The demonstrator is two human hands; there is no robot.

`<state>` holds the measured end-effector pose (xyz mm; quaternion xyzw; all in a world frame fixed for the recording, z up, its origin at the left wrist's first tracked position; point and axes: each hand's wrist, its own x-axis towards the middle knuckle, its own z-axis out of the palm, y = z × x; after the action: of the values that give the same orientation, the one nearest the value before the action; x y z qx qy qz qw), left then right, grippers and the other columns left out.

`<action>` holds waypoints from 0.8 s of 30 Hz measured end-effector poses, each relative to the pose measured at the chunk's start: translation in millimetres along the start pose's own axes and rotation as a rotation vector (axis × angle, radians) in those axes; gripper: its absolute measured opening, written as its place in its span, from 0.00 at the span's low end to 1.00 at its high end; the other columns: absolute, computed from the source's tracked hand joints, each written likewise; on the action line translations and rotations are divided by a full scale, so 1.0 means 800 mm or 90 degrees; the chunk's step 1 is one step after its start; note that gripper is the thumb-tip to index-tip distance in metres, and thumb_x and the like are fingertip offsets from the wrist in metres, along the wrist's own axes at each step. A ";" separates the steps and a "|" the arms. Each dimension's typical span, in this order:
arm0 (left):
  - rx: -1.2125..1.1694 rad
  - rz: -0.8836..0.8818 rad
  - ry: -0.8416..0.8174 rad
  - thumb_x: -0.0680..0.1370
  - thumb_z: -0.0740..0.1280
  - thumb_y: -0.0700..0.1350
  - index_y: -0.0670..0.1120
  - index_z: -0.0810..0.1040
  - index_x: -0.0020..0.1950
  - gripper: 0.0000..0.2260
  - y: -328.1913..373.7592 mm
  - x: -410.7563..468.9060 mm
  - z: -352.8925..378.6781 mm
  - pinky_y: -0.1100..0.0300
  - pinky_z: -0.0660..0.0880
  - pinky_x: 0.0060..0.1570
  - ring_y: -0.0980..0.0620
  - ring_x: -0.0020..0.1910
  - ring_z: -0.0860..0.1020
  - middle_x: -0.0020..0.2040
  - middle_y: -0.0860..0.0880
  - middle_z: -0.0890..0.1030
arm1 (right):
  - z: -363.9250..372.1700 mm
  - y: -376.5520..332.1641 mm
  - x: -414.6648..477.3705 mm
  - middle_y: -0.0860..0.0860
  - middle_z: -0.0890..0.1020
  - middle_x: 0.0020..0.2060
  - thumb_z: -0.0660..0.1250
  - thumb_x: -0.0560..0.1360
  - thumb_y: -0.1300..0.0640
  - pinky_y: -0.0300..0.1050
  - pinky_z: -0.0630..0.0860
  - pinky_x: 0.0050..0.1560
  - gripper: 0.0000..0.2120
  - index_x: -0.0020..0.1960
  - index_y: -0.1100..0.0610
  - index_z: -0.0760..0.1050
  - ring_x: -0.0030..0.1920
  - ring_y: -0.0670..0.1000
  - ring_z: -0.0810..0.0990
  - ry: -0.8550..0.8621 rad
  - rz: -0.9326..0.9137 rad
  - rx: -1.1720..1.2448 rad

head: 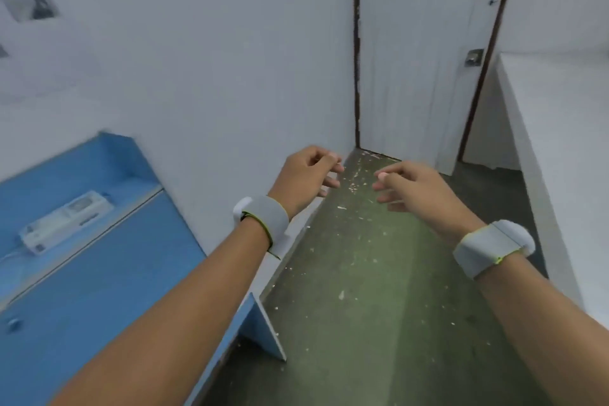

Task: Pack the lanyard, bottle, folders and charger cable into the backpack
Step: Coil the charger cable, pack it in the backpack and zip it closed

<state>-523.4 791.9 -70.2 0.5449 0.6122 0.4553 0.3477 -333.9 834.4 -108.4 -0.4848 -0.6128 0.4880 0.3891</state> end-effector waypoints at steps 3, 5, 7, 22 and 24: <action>-0.001 -0.020 0.087 0.81 0.62 0.48 0.45 0.80 0.55 0.10 -0.028 -0.037 -0.090 0.57 0.78 0.42 0.53 0.37 0.81 0.47 0.49 0.85 | 0.096 -0.033 0.006 0.53 0.86 0.46 0.64 0.79 0.57 0.50 0.80 0.48 0.05 0.49 0.53 0.79 0.41 0.52 0.84 -0.103 -0.035 -0.007; -0.013 -0.028 0.160 0.81 0.63 0.47 0.45 0.80 0.54 0.10 -0.053 -0.074 -0.165 0.58 0.78 0.40 0.53 0.36 0.80 0.45 0.49 0.84 | 0.182 -0.059 0.005 0.53 0.86 0.46 0.64 0.79 0.56 0.49 0.80 0.47 0.05 0.50 0.53 0.79 0.42 0.52 0.85 -0.179 -0.061 -0.023; -0.013 -0.033 0.189 0.81 0.63 0.47 0.45 0.81 0.54 0.09 -0.062 -0.097 -0.199 0.58 0.77 0.39 0.53 0.34 0.79 0.42 0.50 0.84 | 0.221 -0.074 -0.003 0.51 0.86 0.46 0.64 0.79 0.55 0.45 0.81 0.47 0.07 0.52 0.53 0.80 0.44 0.51 0.86 -0.219 -0.093 -0.039; 0.252 -0.184 0.471 0.78 0.66 0.51 0.52 0.79 0.44 0.06 -0.238 -0.238 -0.519 0.63 0.74 0.42 0.53 0.46 0.79 0.47 0.53 0.80 | 0.619 -0.154 -0.020 0.44 0.82 0.43 0.66 0.77 0.54 0.41 0.74 0.49 0.06 0.50 0.53 0.80 0.46 0.47 0.80 -0.389 -0.305 -0.298; 0.381 -0.235 0.491 0.77 0.66 0.52 0.53 0.80 0.48 0.06 -0.265 -0.260 -0.546 0.57 0.72 0.54 0.49 0.55 0.76 0.53 0.51 0.78 | 0.659 -0.152 -0.013 0.49 0.80 0.50 0.66 0.76 0.53 0.41 0.70 0.51 0.08 0.53 0.52 0.80 0.52 0.50 0.79 -0.400 -0.356 -0.402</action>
<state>-966.4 511.4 -133.2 0.2964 0.8851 0.3587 0.0004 -858.8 701.5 -106.3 -0.2267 -0.9231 0.2789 0.1368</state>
